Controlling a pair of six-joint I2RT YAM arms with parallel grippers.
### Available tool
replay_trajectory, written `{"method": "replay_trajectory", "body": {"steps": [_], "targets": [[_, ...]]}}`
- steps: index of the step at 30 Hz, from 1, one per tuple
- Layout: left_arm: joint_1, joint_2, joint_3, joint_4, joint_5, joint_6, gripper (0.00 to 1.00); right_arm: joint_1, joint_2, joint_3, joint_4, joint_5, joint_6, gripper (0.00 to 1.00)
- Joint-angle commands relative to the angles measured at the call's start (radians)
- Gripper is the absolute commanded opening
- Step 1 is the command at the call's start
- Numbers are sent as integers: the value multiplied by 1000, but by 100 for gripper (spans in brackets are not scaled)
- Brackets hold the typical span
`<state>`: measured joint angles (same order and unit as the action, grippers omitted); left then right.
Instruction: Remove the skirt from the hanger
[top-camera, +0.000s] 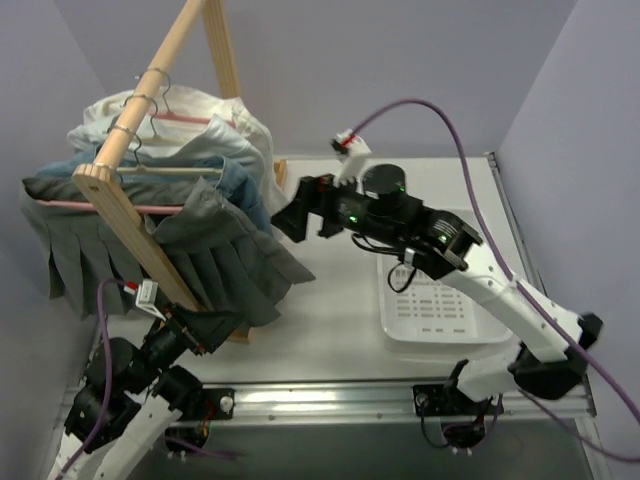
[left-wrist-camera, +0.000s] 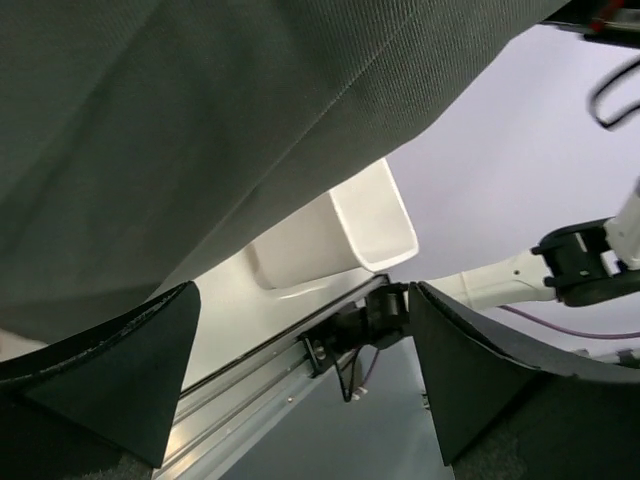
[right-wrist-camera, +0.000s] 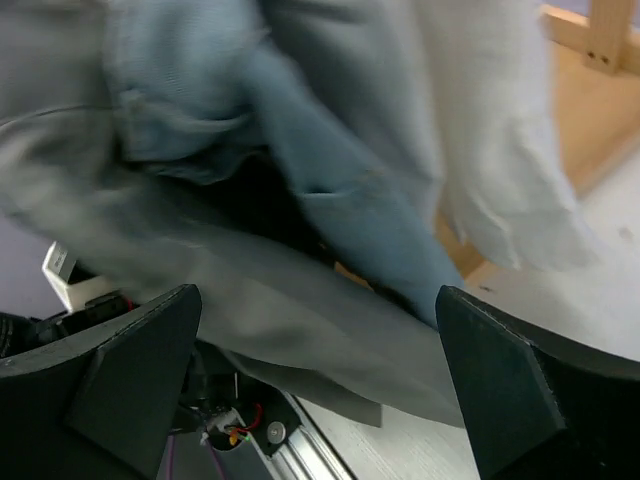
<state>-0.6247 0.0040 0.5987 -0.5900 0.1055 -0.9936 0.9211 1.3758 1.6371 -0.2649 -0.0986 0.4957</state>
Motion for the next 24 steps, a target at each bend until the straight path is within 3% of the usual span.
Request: {"method": "replay_trajectory", "body": {"steps": [1, 4, 9, 15, 19, 21, 24], "targets": [[-4, -56, 108, -168, -96, 47, 94, 157, 61, 153, -80, 322, -172, 100], [-4, -65, 141, -214, -130, 78, 94, 292, 59, 168, -10, 397, -302, 100], [-4, -75, 125, -232, -109, 98, 95, 332, 42, 233, 15, 361, -347, 98], [-4, -64, 101, -194, -66, 102, 96, 332, 9, 234, 95, 200, -442, 97], [-4, -67, 93, -165, -40, 111, 97, 302, 98, 382, 52, 117, -525, 93], [-4, -65, 95, -159, -29, 115, 98, 268, 143, 456, 9, -19, -525, 86], [-4, -67, 96, -160, -13, 121, 99, 225, 239, 588, -57, -87, -510, 83]]}}
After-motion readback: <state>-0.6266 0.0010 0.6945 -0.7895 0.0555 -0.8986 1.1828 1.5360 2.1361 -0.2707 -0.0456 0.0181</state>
